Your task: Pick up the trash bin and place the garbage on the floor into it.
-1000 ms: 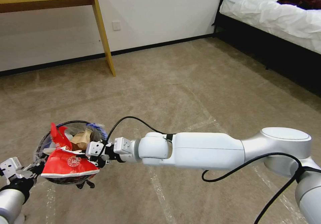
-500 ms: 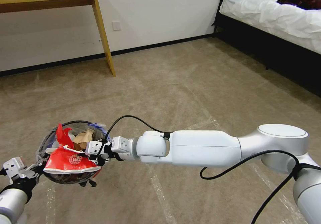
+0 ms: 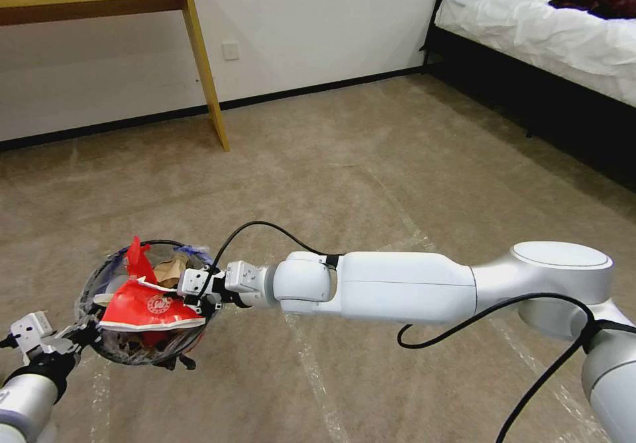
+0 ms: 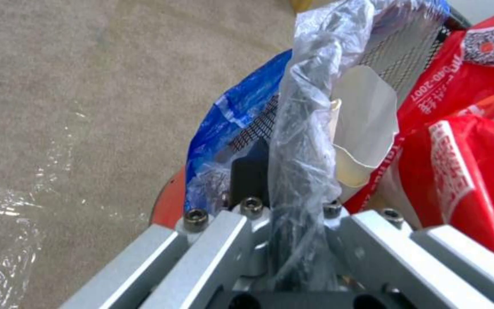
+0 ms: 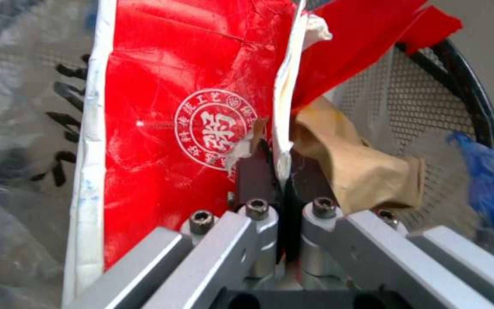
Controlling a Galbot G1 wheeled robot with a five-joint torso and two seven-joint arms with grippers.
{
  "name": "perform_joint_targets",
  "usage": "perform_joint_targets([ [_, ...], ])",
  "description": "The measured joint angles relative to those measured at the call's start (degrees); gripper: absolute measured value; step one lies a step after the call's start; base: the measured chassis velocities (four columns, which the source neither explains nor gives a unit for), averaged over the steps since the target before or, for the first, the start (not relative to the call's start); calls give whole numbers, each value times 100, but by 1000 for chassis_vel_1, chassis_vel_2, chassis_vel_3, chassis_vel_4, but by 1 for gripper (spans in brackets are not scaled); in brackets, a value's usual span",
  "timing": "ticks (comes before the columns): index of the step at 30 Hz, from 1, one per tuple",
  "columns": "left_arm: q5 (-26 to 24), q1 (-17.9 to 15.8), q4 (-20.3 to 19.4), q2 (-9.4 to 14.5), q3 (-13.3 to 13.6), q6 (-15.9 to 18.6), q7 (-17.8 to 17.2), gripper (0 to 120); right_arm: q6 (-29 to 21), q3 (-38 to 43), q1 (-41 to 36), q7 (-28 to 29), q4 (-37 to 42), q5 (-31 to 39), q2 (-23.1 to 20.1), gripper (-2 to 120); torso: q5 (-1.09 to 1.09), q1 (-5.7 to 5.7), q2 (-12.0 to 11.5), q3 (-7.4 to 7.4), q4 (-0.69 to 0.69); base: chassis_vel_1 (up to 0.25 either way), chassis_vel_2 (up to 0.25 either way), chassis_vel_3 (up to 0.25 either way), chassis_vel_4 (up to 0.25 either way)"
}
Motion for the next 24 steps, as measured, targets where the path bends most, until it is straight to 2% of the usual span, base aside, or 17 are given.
perform_joint_targets([
  [24,36,36,5,-45,-3,-9,9,1,-60,-7,-255,280,-63,-95,150,1,0,0,0,0,0,0,0,0,0],
])
